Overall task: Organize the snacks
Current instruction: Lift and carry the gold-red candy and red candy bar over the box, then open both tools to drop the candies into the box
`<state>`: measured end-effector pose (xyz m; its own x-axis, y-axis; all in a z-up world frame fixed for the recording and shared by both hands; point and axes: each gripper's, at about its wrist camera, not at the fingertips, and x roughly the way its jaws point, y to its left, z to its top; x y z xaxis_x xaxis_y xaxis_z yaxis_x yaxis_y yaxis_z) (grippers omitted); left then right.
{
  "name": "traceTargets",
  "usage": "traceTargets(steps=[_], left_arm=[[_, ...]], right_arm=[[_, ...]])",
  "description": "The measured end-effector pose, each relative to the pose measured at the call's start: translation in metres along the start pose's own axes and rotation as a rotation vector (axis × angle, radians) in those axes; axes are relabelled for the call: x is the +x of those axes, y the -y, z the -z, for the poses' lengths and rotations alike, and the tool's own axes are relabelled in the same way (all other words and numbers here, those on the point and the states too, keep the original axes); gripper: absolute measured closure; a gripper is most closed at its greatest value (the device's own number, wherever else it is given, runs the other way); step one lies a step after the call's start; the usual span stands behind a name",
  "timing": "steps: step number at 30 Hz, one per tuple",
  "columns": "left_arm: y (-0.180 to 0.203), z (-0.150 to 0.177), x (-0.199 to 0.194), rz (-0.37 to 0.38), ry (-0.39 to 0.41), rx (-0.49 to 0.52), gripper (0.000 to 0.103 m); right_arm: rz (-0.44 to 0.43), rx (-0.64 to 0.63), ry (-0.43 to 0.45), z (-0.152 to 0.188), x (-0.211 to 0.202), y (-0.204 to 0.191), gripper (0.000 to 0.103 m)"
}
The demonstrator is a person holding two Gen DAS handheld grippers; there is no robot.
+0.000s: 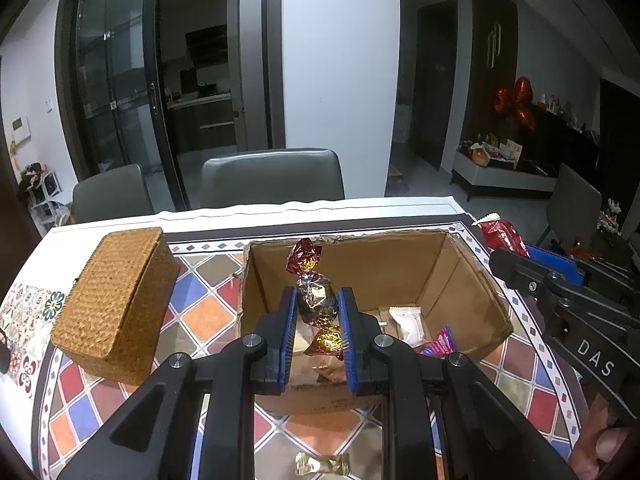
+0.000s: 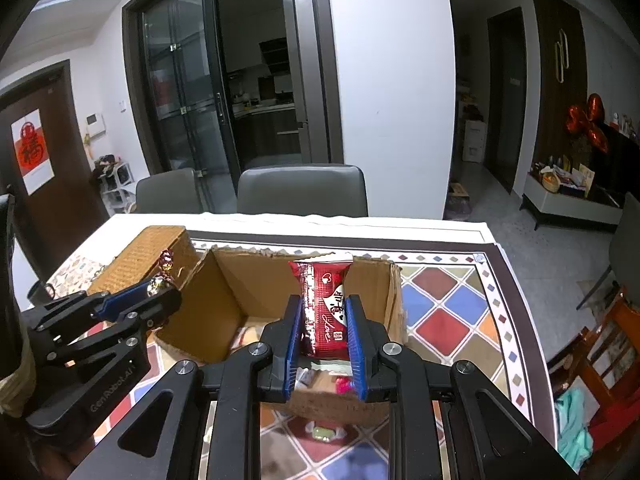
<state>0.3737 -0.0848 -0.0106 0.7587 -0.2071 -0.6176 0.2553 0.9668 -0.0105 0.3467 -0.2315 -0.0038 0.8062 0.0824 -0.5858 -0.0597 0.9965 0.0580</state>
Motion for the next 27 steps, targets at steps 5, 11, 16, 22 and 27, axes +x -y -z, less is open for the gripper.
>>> traceTargets(steps=[5, 11, 16, 22, 27], left_arm=[[0.0, -0.002, 0.013, 0.004, -0.012, 0.004, 0.082], [-0.002, -0.002, 0.024, 0.005, -0.026, -0.001, 0.082], [-0.003, -0.002, 0.034, 0.007, -0.04, -0.002, 0.082], [-0.005, 0.0, 0.041, 0.004, -0.053, -0.01, 0.081], [-0.007, 0.001, 0.046, 0.003, -0.064, -0.012, 0.081]], right_arm=[[0.002, 0.002, -0.008, -0.002, 0.011, 0.002, 0.08], [0.003, -0.001, -0.026, -0.002, 0.024, 0.003, 0.08], [0.0, -0.005, -0.038, 0.0, 0.033, 0.001, 0.08], [0.0, -0.014, -0.053, 0.0, 0.045, -0.004, 0.08], [-0.006, -0.016, -0.064, -0.002, 0.054, -0.006, 0.08]])
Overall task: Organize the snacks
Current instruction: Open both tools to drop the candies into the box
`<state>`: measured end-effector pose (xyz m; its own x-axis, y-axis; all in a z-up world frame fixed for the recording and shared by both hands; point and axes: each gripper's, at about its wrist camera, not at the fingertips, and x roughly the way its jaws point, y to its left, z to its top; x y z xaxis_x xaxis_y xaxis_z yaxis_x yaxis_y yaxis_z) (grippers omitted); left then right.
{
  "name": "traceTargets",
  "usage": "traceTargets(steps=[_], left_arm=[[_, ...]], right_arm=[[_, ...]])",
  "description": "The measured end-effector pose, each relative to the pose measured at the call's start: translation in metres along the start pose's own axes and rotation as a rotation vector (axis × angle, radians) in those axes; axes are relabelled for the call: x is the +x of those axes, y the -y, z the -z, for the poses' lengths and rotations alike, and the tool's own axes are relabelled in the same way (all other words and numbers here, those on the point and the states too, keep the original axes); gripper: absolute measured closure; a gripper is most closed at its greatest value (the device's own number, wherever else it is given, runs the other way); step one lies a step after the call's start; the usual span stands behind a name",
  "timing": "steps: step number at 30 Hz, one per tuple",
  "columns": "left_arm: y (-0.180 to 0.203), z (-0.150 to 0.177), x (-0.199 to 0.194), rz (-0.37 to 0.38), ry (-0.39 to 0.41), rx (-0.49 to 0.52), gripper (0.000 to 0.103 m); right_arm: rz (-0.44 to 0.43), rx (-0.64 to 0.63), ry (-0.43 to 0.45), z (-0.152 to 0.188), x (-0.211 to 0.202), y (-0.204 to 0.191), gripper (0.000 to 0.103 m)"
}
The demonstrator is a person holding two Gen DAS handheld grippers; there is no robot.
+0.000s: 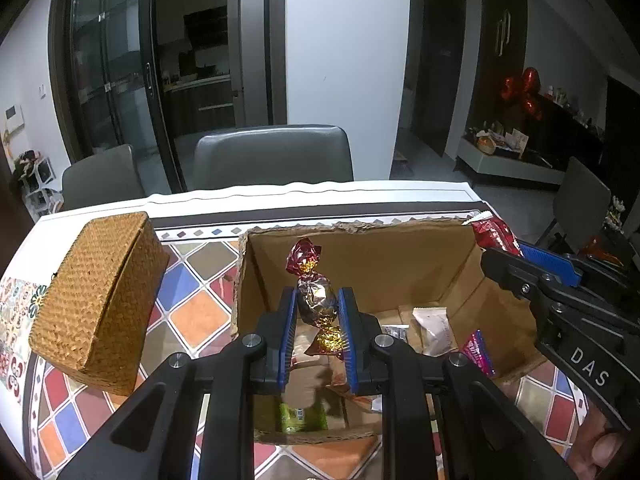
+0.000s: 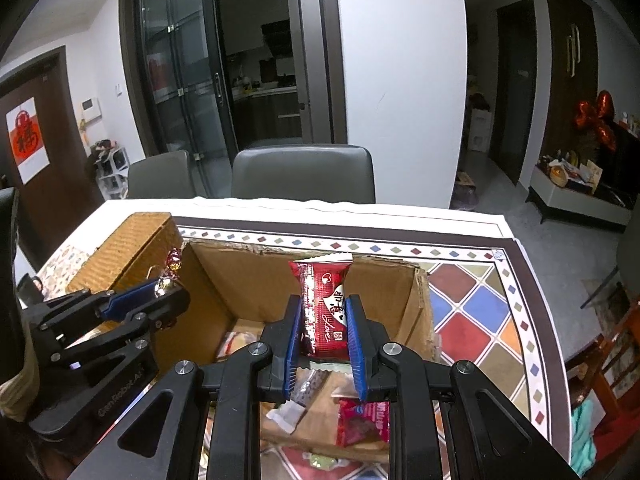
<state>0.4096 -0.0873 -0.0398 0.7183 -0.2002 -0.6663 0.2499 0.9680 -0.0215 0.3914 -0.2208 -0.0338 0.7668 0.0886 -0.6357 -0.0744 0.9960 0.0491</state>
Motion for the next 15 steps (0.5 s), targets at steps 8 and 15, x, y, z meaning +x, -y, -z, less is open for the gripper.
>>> traceTargets(steps=[8, 15], left_arm=[[-0.0032, 0.0001, -0.001, -0.015, 0.009, -0.003, 0.053], [-0.0063, -0.0003, -0.0084, -0.047, 0.024, -0.004, 0.039]], right_arm=[[0.018, -0.002, -0.006, -0.0007, 0.0061, -0.0019, 0.073], [0.063, 0.018, 0.015, -0.0015, -0.0003, 0.004, 0.034]])
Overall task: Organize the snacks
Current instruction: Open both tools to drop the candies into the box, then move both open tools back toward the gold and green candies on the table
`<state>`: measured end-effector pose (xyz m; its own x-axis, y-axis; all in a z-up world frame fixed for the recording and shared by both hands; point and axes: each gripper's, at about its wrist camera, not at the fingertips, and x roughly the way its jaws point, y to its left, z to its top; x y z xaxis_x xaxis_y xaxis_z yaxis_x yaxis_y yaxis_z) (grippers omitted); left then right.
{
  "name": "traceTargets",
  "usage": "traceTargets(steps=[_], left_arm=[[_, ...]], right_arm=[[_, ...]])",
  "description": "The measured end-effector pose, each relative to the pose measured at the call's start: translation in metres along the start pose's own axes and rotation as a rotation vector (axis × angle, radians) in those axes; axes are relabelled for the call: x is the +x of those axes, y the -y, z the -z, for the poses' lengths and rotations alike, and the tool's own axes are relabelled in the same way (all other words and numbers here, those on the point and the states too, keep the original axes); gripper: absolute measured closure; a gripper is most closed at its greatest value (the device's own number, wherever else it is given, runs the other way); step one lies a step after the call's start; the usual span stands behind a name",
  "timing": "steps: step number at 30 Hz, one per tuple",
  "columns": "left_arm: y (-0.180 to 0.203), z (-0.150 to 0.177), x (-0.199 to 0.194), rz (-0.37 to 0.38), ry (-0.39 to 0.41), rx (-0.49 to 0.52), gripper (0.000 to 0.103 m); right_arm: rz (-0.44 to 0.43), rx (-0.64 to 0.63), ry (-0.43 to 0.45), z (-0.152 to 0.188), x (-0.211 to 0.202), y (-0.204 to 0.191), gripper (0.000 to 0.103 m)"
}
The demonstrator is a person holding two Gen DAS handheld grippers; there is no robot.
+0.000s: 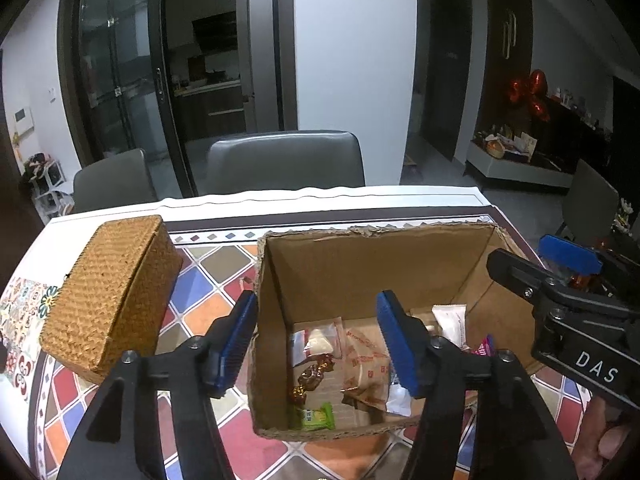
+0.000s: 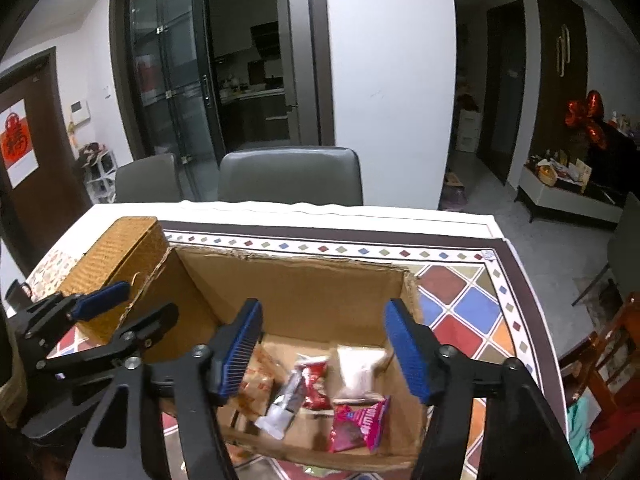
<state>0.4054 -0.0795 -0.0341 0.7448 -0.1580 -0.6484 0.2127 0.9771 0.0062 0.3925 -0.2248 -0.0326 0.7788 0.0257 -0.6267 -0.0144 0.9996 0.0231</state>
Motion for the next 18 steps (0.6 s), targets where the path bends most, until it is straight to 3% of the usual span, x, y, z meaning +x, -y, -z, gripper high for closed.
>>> traceTargets(steps=[11, 18], left_arm=[[-0.001, 0.002, -0.021, -0.033, 0.025, -0.02, 0.026], [-0.001, 0.004, -0.038, -0.046, 0.043, -0.021, 0.025]], right_arm=[[0.024, 0.013, 0.025, 0.001, -0.02, 0.004, 0.028], [0.033, 0.019, 0.043, 0.003, -0.035, 0.005, 0.028]])
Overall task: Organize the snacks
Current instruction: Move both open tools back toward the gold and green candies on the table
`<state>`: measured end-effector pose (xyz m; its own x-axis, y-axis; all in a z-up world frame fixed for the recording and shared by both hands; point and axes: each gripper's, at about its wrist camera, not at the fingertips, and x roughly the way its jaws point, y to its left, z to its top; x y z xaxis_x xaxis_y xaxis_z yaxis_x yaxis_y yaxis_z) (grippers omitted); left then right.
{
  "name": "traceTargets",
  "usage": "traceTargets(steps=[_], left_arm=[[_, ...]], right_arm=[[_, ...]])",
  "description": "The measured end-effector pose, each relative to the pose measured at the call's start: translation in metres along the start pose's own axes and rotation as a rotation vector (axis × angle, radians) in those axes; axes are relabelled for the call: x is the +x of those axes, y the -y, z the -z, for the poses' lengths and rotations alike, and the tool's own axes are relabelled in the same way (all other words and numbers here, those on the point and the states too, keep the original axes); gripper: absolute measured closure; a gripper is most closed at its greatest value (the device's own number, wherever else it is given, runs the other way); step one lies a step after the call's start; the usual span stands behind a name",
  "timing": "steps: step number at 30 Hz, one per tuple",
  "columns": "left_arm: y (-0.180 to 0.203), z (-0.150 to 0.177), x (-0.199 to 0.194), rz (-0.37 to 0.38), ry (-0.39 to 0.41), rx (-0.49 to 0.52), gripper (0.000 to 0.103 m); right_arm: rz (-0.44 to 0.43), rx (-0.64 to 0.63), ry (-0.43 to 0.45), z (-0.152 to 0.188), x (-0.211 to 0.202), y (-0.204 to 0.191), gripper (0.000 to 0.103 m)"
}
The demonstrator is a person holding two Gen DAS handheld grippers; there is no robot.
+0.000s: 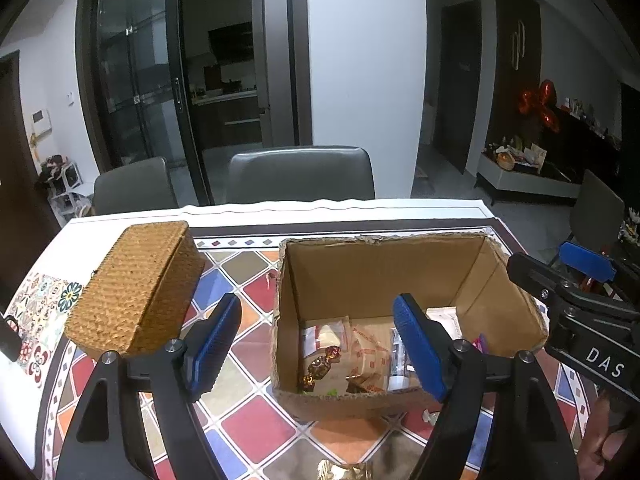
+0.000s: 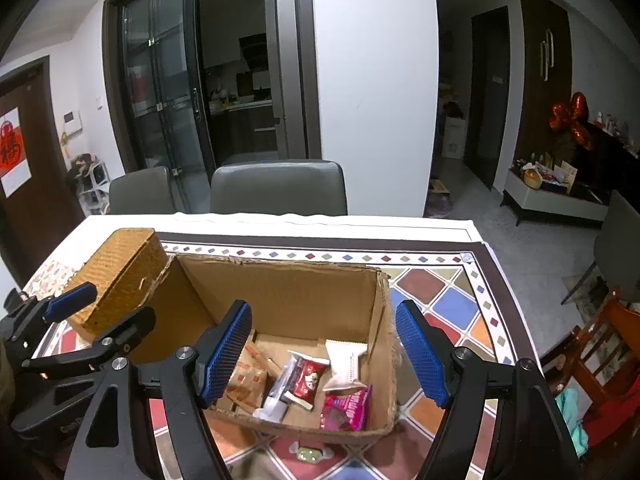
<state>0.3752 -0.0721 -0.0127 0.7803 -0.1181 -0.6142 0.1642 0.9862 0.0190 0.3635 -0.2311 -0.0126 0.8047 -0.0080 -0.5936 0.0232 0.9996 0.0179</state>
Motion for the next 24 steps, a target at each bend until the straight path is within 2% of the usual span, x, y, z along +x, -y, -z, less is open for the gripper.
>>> traceTargets(steps=[9, 13, 24], left_arm=[[0.001, 0.006, -0.021, -0.014, 0.021, -0.003, 0.023], [0.004, 0.011, -0.031, -0.022, 0.031, 0.004, 0.02], [0.007, 0.035, -0.047, -0.027, 0.036, -0.001, 0.017]], right_arm=[[0.011, -0.005, 0.022, 0.006, -0.022, 0.0, 0.028], [0.019, 0.002, 0.036, 0.01, -0.033, 0.003, 0.022], [0.032, 0.01, 0.042, 0.031, -0.052, 0.008, 0.022]])
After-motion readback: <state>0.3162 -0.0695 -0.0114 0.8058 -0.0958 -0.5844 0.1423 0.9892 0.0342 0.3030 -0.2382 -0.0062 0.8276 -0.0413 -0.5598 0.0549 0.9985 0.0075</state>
